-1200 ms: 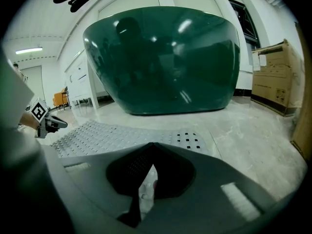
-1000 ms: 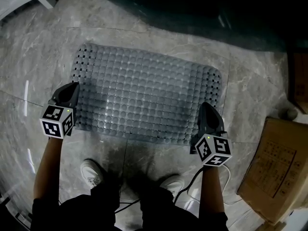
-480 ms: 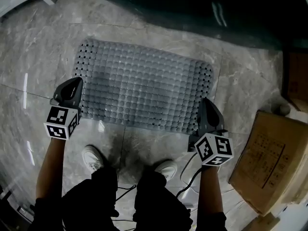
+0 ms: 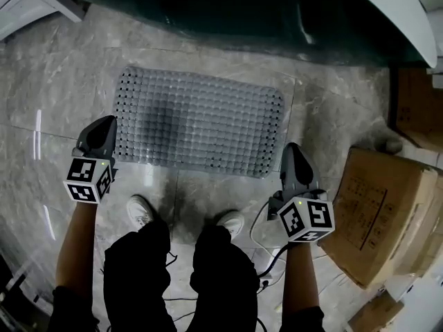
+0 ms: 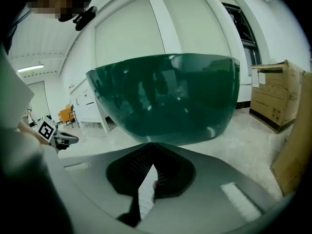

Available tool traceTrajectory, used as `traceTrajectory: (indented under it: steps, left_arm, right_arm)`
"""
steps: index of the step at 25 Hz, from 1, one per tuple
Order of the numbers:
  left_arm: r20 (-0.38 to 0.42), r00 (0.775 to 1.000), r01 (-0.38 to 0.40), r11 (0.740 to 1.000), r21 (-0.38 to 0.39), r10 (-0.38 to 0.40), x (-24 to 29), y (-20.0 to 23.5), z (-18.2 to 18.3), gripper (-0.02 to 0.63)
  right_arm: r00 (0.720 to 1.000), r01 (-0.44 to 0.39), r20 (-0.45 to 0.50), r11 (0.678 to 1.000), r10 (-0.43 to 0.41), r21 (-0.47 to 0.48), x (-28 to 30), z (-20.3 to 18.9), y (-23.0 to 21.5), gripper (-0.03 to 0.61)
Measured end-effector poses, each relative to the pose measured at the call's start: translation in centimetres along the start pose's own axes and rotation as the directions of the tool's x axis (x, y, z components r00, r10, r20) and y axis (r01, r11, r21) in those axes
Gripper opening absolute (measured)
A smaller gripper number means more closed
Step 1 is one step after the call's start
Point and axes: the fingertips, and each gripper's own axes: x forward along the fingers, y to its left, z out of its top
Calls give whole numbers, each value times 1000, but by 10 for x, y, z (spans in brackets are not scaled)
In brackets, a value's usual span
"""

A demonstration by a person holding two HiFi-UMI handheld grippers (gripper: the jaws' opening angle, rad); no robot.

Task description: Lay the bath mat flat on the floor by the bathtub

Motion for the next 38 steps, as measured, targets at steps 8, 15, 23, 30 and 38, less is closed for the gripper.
traceTrajectory:
  steps: [8,15,23,30,38]
  left_arm:
    - [33,999,-37,999,10,36,-61,-7,68,2]
    - [35,999,-20,998,65,18,-115,-26,128,2]
    - [130,991,-40,999,-32,44,-194,-33,213,2]
    - [167,985,-38,999,-26,41,-254,-41,270,2]
    - [237,971,-20,1000,-11,22,-330,-58,345,0]
  right_arm:
    - [1000,14,26,1000,-15,18,-55,70,12,25]
    - [998,41,48,998,-44,51,-106,128,35,25]
    - [988,-2,155,1000,-1,20,-167,223,84,26]
    - [981,-53,186,998,56,-21,-209,284,131,25]
    - [972,28,233,999,-23,-19,-266,353,137,25]
